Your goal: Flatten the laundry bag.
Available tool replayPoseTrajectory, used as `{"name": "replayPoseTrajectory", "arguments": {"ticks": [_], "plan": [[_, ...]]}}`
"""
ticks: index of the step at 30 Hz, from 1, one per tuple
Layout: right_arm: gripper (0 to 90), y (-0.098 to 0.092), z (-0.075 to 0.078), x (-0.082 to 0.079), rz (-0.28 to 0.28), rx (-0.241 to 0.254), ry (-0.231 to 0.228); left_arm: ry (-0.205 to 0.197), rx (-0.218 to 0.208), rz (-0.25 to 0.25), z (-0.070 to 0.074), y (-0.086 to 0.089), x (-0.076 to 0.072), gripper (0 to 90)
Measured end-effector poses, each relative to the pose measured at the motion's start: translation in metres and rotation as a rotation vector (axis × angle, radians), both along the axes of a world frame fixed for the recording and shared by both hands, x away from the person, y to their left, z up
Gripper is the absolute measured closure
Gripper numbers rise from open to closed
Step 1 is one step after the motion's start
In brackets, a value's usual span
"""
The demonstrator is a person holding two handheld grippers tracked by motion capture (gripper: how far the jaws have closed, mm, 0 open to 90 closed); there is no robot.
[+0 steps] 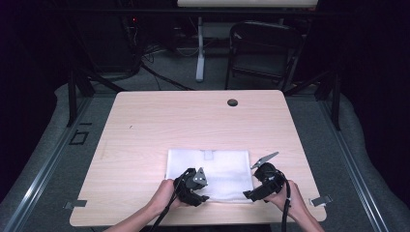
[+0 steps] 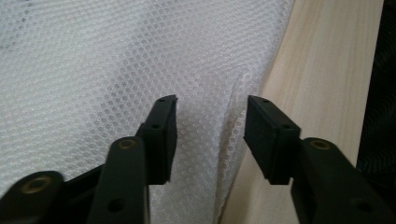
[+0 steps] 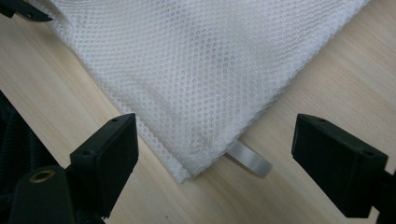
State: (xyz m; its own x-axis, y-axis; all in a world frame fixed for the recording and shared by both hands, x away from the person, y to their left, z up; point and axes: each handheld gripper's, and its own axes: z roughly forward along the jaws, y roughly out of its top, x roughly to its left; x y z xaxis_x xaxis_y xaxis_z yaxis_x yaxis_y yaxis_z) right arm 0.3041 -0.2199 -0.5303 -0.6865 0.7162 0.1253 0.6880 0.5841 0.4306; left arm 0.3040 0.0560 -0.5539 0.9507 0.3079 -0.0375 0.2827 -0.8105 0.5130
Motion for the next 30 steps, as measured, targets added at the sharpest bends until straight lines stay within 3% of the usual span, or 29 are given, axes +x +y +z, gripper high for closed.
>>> {"name": "replayPoseTrajectory", "arguments": {"ticks": [3, 9, 14, 21, 30], "plan": [[16.5, 0.0, 0.0, 0.0, 0.01, -0.011, 0.003, 0.01, 0.009, -0.009, -0.003, -0.001, 0.001, 70.2], [20.7, 0.003, -0.001, -0.002, 0.023, -0.012, -0.005, 0.006, 0.008, -0.015, -0.004, -0.002, 0.003, 82.6], [25.7, 0.004, 0.002, -0.004, 0.028, -0.016, -0.02, -0.001, 0.003, -0.006, -0.002, -0.001, 0.003, 87.3], [46.2, 0.014, 0.008, -0.014, 0.071, -0.013, -0.065, -0.021, -0.028, 0.02, 0.003, 0.0, 0.003, 88.1], [82.6, 0.03, 0.012, -0.026, 0.146, -0.018, -0.113, -0.01, -0.063, 0.044, 0.006, 0.004, 0.006, 88.1]]}}
